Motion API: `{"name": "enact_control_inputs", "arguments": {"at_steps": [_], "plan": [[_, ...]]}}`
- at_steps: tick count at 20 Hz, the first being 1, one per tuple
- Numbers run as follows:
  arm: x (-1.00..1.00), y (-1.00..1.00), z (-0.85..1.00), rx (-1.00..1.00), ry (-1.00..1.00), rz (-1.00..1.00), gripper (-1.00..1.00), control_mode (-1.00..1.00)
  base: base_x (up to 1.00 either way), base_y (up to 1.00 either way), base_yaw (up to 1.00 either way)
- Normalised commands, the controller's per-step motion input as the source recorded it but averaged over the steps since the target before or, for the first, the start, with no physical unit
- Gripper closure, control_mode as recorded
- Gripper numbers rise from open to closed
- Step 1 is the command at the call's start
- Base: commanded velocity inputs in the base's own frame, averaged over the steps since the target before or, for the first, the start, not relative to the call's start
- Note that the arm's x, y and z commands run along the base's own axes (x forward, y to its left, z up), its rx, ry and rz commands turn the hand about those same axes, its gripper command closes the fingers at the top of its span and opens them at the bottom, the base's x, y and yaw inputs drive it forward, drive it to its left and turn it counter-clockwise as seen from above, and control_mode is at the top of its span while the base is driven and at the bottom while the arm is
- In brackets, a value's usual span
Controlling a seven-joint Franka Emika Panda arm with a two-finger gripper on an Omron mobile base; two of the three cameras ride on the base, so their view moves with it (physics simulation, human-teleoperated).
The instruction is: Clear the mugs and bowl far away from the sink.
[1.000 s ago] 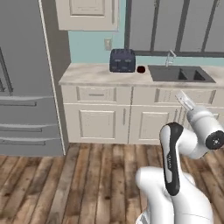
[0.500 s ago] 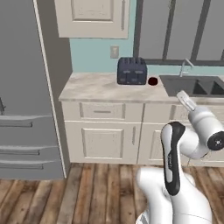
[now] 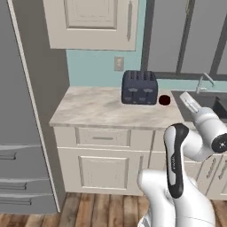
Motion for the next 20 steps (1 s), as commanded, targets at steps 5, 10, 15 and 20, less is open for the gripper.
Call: {"name": "enact_control_inputs", "arguments": {"at_steps": [5, 10, 15, 20], "plan": [[0.0, 0.0, 0.0, 0.0, 0.0, 0.0, -1.0, 1.0, 0.75, -0.71, 0.09], [0.0, 0.0, 0.0, 0.0, 0.0, 0.0, -1.0, 1.0, 0.31, -0.55, 0.06], [0.0, 0.0, 0.0, 0.0, 0.0, 0.0, -1.0, 1.0, 0.0, -0.01, 0.01], [0.11, -0.03, 0.0, -0.03, 0.21, 0.05, -1.0, -1.0, 0.02, 0.0, 0.02]]}}
